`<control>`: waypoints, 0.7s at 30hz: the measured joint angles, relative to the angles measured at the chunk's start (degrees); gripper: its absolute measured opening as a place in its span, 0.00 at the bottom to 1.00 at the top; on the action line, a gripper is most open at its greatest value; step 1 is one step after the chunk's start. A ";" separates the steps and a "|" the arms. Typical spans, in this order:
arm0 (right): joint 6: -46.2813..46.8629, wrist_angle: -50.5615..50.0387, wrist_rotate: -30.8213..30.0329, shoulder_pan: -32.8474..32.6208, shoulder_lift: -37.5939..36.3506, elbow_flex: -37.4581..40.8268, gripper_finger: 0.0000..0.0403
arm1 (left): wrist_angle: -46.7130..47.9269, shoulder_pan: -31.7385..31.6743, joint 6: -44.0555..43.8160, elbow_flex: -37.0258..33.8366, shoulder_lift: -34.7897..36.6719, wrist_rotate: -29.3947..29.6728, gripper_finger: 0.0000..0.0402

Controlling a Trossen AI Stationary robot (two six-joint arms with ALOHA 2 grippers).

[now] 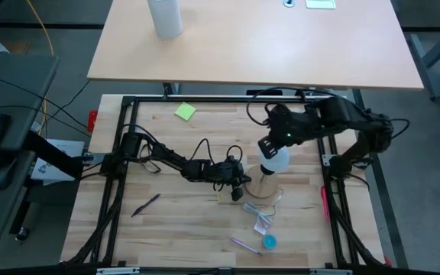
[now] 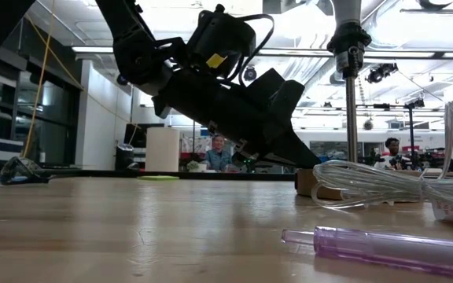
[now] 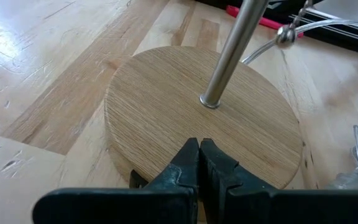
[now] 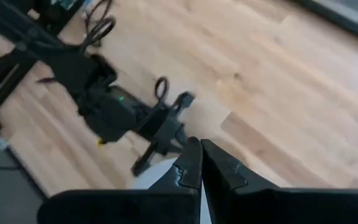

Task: Screw lightbulb
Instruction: Remove the lightbulb from the lamp

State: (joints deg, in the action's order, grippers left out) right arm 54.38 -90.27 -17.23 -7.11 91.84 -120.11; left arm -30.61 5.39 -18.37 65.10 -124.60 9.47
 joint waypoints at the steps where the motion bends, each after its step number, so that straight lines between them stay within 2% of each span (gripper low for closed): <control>1: 0.08 0.48 1.57 0.38 0.10 0.37 0.00 | 0.02 -0.03 0.00 0.00 0.00 -0.04 0.00; 4: 2.36 0.27 3.73 0.53 0.24 1.33 0.00 | 0.01 -0.07 0.00 0.00 0.00 -0.17 0.00; 11: 6.51 0.27 -1.86 -2.57 -1.74 1.43 0.00 | 0.02 -0.16 0.01 0.02 0.00 -0.19 0.00; 13: 7.59 0.25 -1.84 -4.76 -3.28 1.38 0.00 | 0.02 -0.16 0.02 0.02 0.00 -0.20 0.00; 17: 5.38 0.26 9.17 -7.06 -6.92 1.35 0.00 | 0.00 -0.16 0.21 0.04 0.00 -0.19 0.00; 21: 2.98 0.10 16.51 -5.76 -9.92 2.10 0.00 | 0.02 -0.16 0.90 0.04 0.00 -0.40 0.00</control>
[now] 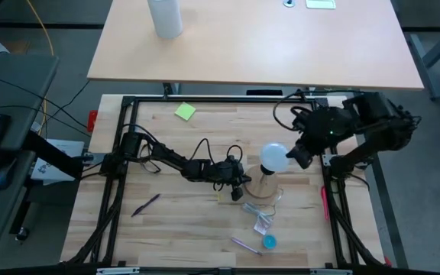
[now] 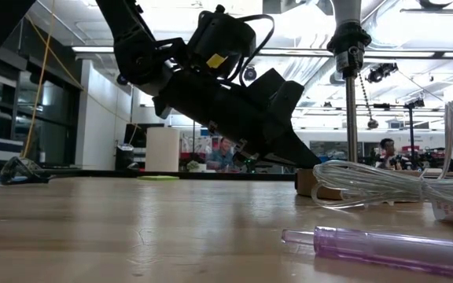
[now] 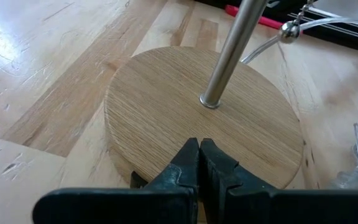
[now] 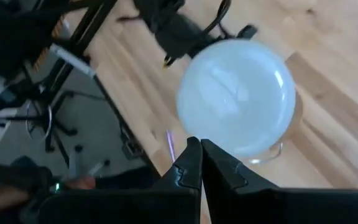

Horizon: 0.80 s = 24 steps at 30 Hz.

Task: Screw lightbulb
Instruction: Remove the lightbulb from the lamp

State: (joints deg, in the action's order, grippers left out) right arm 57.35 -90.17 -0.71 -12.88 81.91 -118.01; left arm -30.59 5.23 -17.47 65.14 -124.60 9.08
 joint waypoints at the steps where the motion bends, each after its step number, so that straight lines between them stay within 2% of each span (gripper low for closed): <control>1: -0.57 0.12 0.88 0.33 -0.46 0.49 0.00 | 0.00 -0.02 -0.05 0.00 0.00 0.00 0.00; 5: -0.10 0.13 1.51 0.45 -1.99 3.47 0.00 | -0.02 -0.09 -1.39 0.00 0.00 -0.04 0.00; 10: 2.23 0.17 -3.84 0.51 -2.45 8.16 0.00 | -0.01 -0.09 -1.91 0.00 0.00 0.11 0.00; 20: 6.85 0.24 2.80 -7.72 -7.18 10.89 0.00 | -0.02 -0.02 -1.94 0.00 0.00 0.42 0.00; 24: 9.47 0.15 1.72 -8.45 -7.48 15.62 0.00 | -0.02 -0.11 -1.95 0.00 0.00 0.42 0.00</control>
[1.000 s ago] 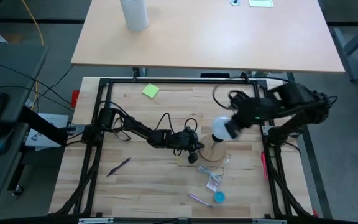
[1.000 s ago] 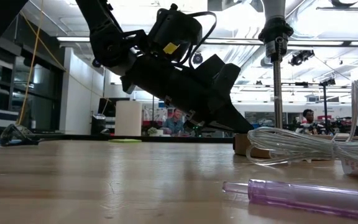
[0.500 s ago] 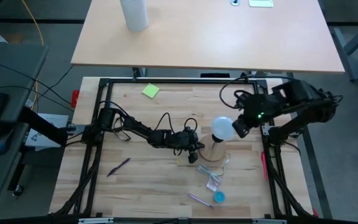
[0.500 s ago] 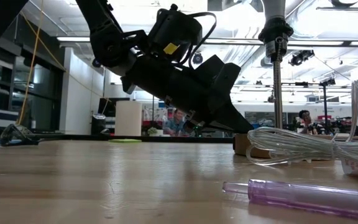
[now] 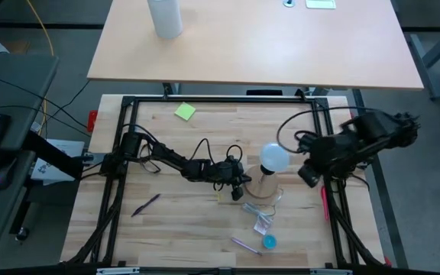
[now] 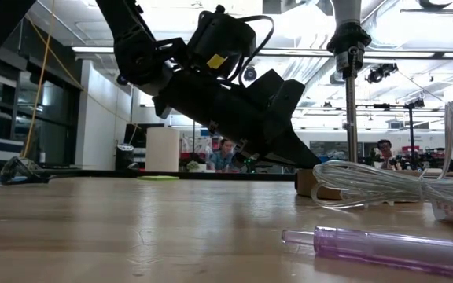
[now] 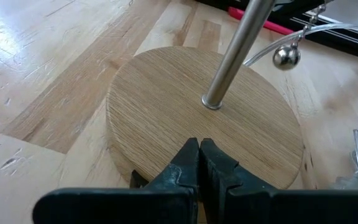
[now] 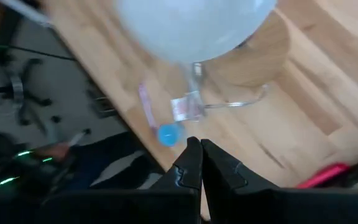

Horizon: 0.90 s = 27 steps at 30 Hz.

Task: Screw lightbulb
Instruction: Remove the lightbulb from the lamp

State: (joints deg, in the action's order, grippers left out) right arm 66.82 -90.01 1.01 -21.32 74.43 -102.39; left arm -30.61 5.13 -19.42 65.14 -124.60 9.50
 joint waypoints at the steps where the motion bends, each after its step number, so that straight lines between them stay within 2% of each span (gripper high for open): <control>1: 0.05 0.04 0.01 0.03 0.26 1.36 0.00 | 0.00 -0.03 -0.02 0.00 0.00 0.00 0.00; 5: 0.68 1.49 -1.02 0.39 0.56 4.59 0.00 | 0.00 -0.05 0.00 0.00 0.00 -0.02 0.00; 11: -0.23 5.33 -7.04 2.46 0.46 2.83 0.00 | 0.00 -0.07 0.02 0.00 -0.02 0.00 0.00; 21: -2.79 2.49 -5.60 6.78 0.83 2.72 0.00 | 0.00 -0.09 0.04 0.00 -0.02 0.03 0.00; 27: -3.79 0.83 -8.61 8.95 0.83 2.72 0.00 | 0.09 -0.09 0.03 0.00 -0.02 0.04 0.00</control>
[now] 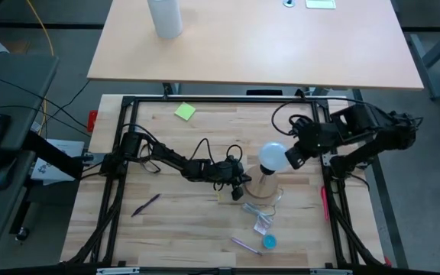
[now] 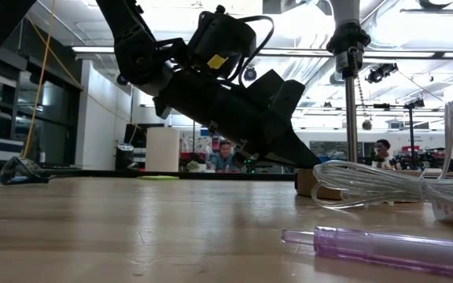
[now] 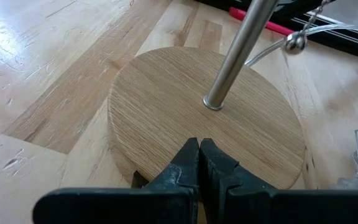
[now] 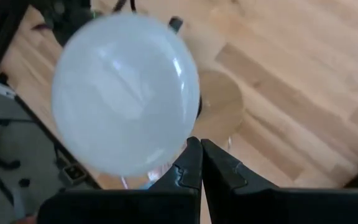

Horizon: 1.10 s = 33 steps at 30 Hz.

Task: Screw lightbulb
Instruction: Remove the lightbulb from the lamp

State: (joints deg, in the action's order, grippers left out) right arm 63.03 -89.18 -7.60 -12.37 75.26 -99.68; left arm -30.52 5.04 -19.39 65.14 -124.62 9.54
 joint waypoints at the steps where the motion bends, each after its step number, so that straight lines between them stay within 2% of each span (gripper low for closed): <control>1: -0.27 0.34 -0.69 0.39 0.00 0.00 0.00 | 0.01 0.00 0.01 0.00 0.00 0.00 0.00; 8: -7.09 2.91 -6.92 5.17 -0.51 0.00 0.00 | 0.17 -0.02 -0.47 0.00 0.00 -0.30 0.00; 14: -12.24 1.94 -12.07 7.63 -5.46 0.00 0.00 | 0.20 -0.13 0.40 0.00 0.02 -1.16 0.00; 23: -12.53 1.90 -12.34 8.23 -11.90 0.00 0.00 | 0.17 -0.23 1.23 0.00 0.02 -2.00 0.00; 33: -14.57 1.00 -12.27 8.23 -12.81 0.00 0.00 | 0.65 -1.98 -0.50 -0.07 0.70 -6.39 0.00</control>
State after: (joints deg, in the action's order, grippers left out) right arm 48.46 -88.18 -19.86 -4.14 62.45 -99.68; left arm -29.88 3.05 -19.89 65.08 -123.92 3.15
